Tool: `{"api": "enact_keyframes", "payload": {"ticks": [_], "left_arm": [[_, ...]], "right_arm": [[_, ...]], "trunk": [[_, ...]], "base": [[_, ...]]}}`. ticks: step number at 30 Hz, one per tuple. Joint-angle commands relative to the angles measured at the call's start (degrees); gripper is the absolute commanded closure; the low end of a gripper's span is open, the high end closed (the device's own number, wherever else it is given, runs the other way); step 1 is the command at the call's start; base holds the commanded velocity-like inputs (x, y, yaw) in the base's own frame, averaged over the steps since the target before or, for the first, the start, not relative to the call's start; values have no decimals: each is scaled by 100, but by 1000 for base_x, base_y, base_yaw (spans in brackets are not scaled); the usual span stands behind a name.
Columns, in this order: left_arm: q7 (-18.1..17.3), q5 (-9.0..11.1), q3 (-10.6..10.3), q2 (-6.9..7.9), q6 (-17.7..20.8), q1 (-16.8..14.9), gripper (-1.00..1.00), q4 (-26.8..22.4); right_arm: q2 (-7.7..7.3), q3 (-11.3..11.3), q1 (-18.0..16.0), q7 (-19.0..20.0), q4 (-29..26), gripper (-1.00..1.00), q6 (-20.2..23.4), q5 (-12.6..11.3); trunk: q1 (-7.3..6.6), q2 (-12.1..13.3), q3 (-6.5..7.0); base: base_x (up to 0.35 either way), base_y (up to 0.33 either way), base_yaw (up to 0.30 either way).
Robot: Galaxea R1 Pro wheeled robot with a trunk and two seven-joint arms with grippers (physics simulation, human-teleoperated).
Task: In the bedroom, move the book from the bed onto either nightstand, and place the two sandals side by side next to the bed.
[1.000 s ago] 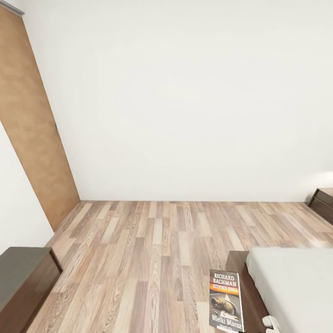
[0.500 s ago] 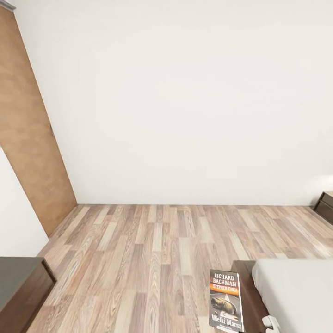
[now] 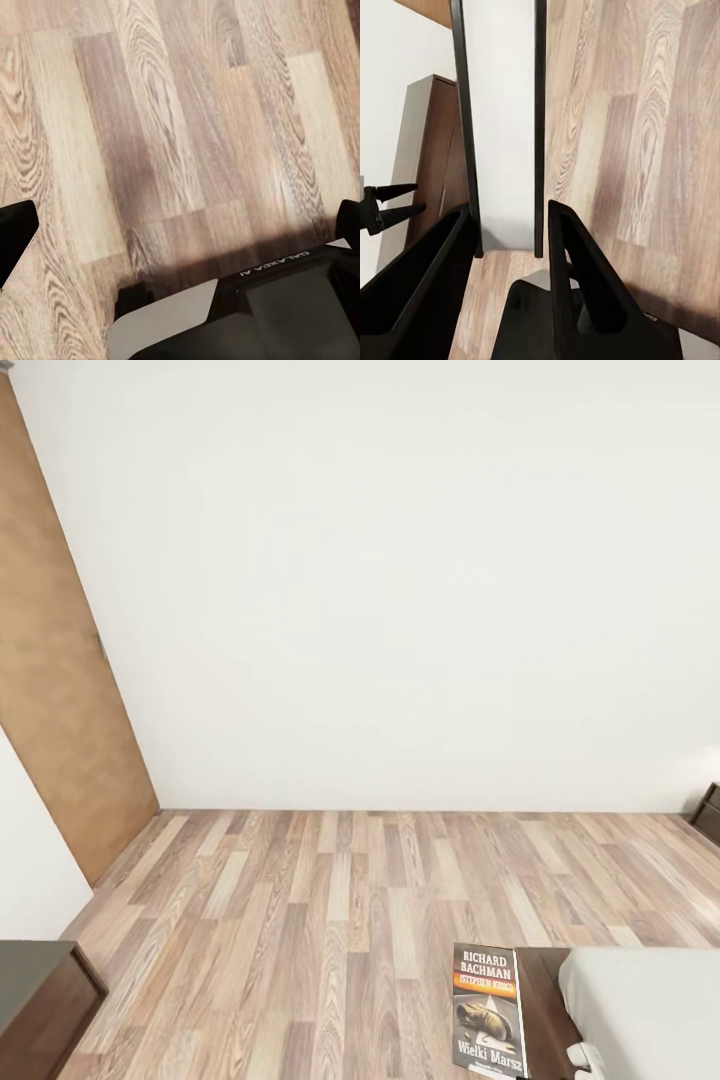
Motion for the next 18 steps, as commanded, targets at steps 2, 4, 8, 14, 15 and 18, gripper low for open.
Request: {"api": "enact_keyframes", "payload": {"ticks": [2, 4, 8, 14, 15, 18], "left_arm": [[-16, -52, 49, 1, -17, -5, -100, 3], [-16, -52, 49, 1, -17, -5, -100, 3], [-16, -52, 49, 1, -17, -4, -100, 3], [-16, -52, 49, 1, -17, -5, -100, 2], [-16, -52, 49, 1, -17, -4, -100, 2], [-16, -52, 49, 1, -17, -4, -100, 3]], "right_arm": [[-4, 21, -5, 10, -5, 100, 60, -70], [-4, 21, -5, 10, -5, 100, 59, -73], [-5, 22, -5, 10, -5, 100, 61, -74], [-3, 22, -5, 10, -5, 100, 59, -73], [-2, 22, -5, 10, -5, 100, 58, -73], [-2, 22, -5, 10, -5, 100, 60, -70]], "trunk": [[4, -6, -8], [4, -6, -8], [4, -6, -8], [4, -6, -8], [4, -6, -8], [4, -6, -8]], "base": [[293, 0, 0], [309, 0, 0], [321, 0, 0], [326, 0, 0], [327, 0, 0], [327, 0, 0]]}}
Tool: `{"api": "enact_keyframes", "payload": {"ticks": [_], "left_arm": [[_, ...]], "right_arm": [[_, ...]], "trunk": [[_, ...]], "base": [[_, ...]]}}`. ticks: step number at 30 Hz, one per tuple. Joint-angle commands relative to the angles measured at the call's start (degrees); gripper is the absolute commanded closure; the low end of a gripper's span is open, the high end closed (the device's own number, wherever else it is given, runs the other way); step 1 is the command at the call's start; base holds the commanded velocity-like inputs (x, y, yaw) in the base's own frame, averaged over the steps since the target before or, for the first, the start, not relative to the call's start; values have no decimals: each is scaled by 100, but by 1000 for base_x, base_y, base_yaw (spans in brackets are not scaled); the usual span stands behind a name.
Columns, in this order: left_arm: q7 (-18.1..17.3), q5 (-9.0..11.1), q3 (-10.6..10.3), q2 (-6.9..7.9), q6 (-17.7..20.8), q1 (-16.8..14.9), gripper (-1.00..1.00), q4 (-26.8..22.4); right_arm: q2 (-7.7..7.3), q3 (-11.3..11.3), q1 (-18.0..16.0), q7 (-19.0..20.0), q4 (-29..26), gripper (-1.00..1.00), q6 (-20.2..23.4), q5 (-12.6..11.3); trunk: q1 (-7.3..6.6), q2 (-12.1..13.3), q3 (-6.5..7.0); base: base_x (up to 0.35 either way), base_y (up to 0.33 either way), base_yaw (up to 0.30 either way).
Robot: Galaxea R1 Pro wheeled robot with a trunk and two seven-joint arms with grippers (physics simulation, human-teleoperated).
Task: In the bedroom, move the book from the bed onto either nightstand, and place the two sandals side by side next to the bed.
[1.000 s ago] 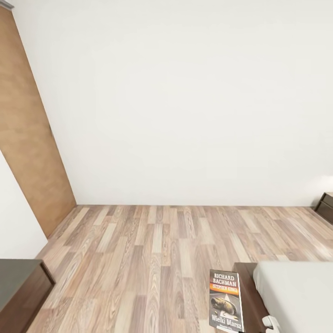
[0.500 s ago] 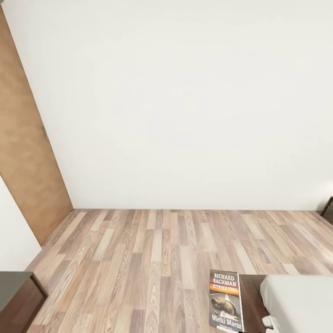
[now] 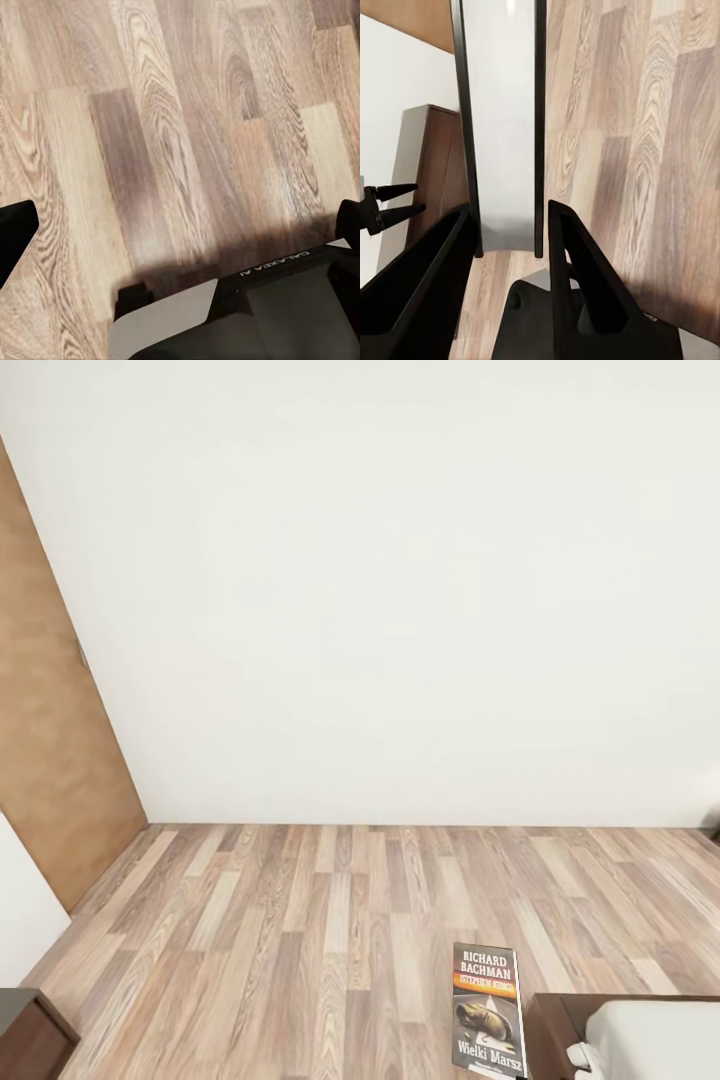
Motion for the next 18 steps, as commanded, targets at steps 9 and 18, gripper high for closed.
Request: {"api": "enact_keyframes", "payload": {"ticks": [9, 18], "left_arm": [[-16, -52, 49, 1, -17, -5, -100, 3], [-16, -52, 49, 1, -17, -4, -100, 3]], "right_arm": [[-5, 22, -3, 10, -5, 100, 61, -73], [-5, 22, -5, 10, -5, 100, 61, -74]], "trunk": [[4, -6, -8], [4, -6, -8]], "base": [[327, 0, 0], [327, 0, 0]]}}
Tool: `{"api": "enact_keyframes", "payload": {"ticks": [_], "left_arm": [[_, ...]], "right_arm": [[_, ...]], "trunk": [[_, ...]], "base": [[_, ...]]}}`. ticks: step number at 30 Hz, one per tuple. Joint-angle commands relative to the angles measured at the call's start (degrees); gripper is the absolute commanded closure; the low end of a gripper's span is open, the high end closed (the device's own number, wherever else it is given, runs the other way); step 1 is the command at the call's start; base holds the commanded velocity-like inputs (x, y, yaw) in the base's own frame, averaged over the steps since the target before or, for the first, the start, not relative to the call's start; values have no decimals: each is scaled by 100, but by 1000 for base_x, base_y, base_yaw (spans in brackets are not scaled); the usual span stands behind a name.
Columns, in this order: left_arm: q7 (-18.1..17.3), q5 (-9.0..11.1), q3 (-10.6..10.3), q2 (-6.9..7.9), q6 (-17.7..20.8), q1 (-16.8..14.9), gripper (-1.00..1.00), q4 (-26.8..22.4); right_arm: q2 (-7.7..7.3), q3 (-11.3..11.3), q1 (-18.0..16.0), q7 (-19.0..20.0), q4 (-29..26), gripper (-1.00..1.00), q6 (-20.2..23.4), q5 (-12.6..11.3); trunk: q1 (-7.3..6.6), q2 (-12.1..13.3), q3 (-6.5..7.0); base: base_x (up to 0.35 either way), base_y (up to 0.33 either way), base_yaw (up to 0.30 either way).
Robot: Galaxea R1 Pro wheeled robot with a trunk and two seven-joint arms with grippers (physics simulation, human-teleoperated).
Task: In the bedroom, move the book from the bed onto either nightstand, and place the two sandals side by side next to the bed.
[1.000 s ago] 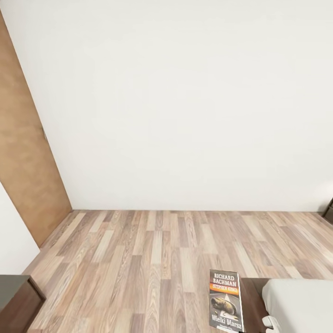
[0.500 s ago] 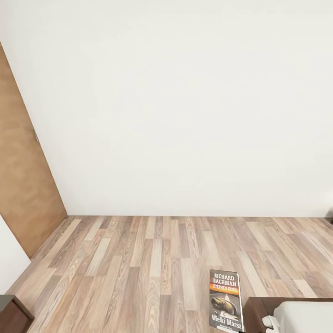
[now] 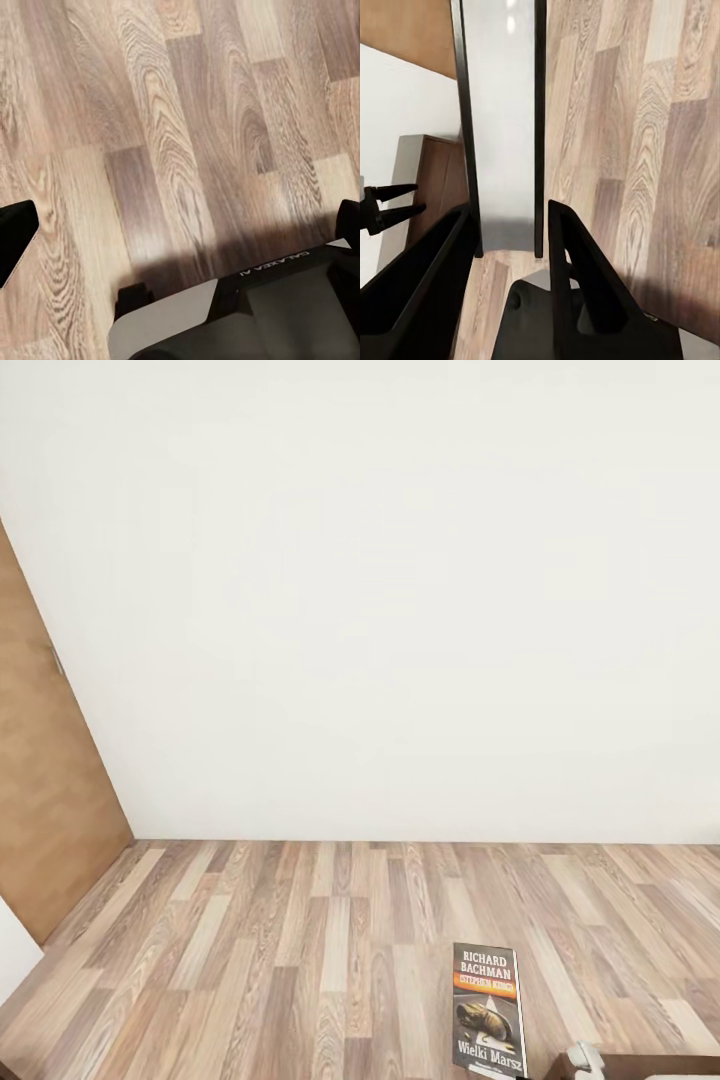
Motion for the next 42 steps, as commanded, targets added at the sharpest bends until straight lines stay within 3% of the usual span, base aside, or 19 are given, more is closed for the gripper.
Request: {"api": "enact_keyframes", "payload": {"ticks": [1, 42], "left_arm": [[-16, -52, 49, 1, -17, -5, -100, 3], [-16, -52, 49, 1, -17, -5, -100, 3]], "right_arm": [[-3, 22, -5, 10, -5, 100, 63, -70], [-5, 22, -5, 10, -5, 100, 62, -68]], "trunk": [[4, -6, -8], [4, -6, -8]], "base": [[327, 0, 0], [327, 0, 0]]}}
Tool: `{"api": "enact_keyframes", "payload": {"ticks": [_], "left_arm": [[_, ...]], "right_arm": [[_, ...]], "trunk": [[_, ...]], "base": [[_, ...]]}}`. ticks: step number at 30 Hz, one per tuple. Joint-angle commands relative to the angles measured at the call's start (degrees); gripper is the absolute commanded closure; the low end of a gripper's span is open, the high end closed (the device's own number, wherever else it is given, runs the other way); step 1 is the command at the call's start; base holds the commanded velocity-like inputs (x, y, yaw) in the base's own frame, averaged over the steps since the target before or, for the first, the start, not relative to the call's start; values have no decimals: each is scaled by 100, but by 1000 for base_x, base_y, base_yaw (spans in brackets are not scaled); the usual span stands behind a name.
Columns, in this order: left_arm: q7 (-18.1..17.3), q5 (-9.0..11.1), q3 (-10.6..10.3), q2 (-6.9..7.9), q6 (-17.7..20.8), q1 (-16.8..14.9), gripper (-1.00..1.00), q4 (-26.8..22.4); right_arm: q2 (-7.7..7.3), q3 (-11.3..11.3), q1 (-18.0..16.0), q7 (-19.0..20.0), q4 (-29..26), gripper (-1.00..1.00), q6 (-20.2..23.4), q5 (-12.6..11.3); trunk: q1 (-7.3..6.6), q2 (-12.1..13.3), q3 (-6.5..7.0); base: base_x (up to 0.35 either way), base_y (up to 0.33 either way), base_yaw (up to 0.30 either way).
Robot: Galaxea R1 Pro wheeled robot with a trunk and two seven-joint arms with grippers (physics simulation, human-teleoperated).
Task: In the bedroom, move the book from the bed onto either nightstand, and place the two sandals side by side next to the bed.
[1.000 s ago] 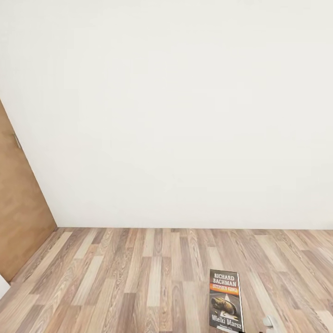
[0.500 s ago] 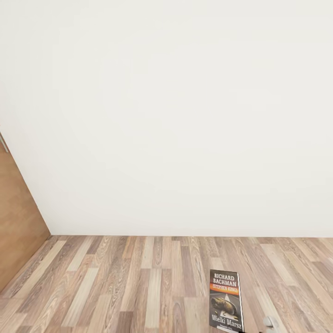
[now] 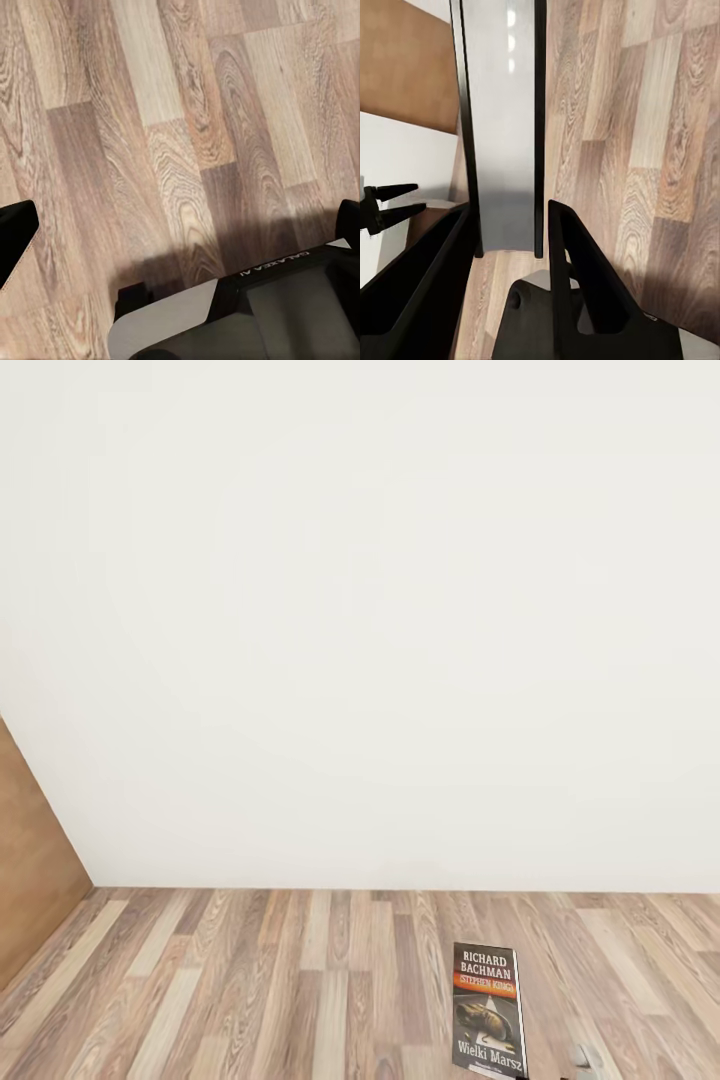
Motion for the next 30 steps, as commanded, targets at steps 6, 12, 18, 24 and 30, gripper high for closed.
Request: {"api": "enact_keyframes", "payload": {"ticks": [6, 12, 18, 24, 30], "left_arm": [[-16, -52, 49, 1, -17, -3, -100, 3], [-16, -52, 49, 1, -17, -4, -100, 3], [-16, -52, 49, 1, -17, -4, -100, 3], [-16, -52, 49, 1, -17, -4, -100, 3], [-16, -52, 49, 1, -17, -4, -100, 3]], "right_arm": [[-2, 22, -5, 10, -5, 100, 58, -73], [-1, 22, -5, 10, -5, 100, 57, -73], [-4, 22, -5, 10, -5, 100, 58, -75], [-4, 22, -5, 10, -5, 100, 57, -76], [-6, 22, -5, 10, -5, 100, 58, -73]], "trunk": [[4, -6, -8], [4, -6, -8], [4, -6, -8], [4, -6, -8], [4, -6, -8]], "base": [[327, 0, 0], [327, 0, 0], [327, 0, 0], [328, 0, 0], [329, 0, -13]]}}
